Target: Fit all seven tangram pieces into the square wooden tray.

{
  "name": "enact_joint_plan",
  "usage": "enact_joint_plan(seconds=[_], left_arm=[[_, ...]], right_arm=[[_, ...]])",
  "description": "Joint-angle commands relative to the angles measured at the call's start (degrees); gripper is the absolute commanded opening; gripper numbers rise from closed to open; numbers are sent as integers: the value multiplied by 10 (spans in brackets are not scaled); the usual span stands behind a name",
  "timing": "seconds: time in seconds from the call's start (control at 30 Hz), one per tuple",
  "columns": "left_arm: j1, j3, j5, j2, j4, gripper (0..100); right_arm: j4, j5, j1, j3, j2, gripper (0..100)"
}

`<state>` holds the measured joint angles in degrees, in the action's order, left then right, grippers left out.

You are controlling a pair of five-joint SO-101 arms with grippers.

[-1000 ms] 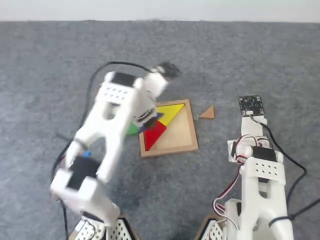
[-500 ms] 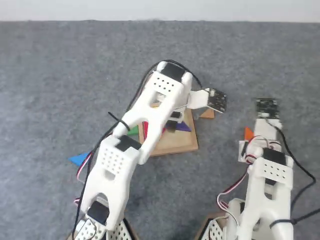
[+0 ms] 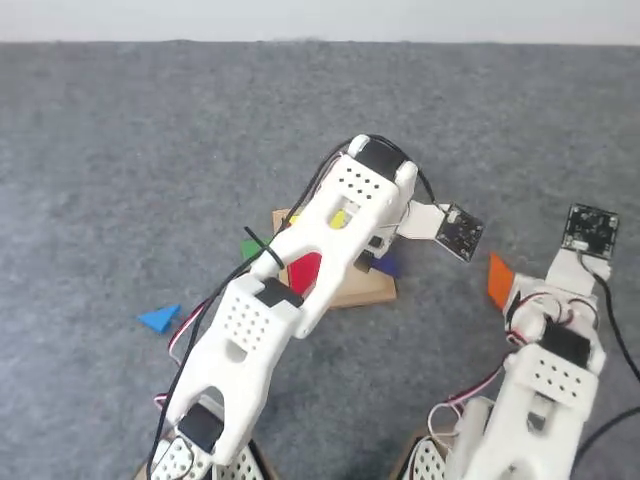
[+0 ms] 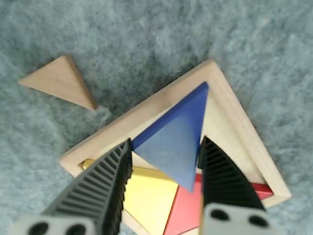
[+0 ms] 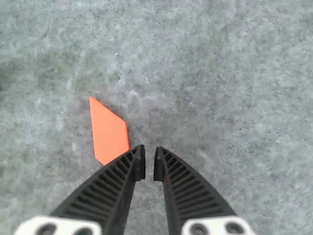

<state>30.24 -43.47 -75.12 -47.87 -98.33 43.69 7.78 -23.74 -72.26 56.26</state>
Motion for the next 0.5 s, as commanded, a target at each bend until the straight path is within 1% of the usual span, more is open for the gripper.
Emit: enact_joint_plan(seconds=[0.0,0.07,0.17,0.3,0.33,0.47], left_arm=[[4,-26,-5,9,-11,299],[4,-26,-4,9,-11,344],[4,-28,-4,9,-11,383],[-10,-36,-2,21,-17,385],[-13,-39,8,29,-20,378],[-48,-37,104,80,-21,287]], right_arm=[[-7,-5,-6,4,39,55],[-7,-5,-6,4,41,55],[-7,-4,-6,4,41,55],[-7,-4,-6,4,41,55],[-7,-4,-6,4,41,55],[-7,-4,-6,4,41,55]])
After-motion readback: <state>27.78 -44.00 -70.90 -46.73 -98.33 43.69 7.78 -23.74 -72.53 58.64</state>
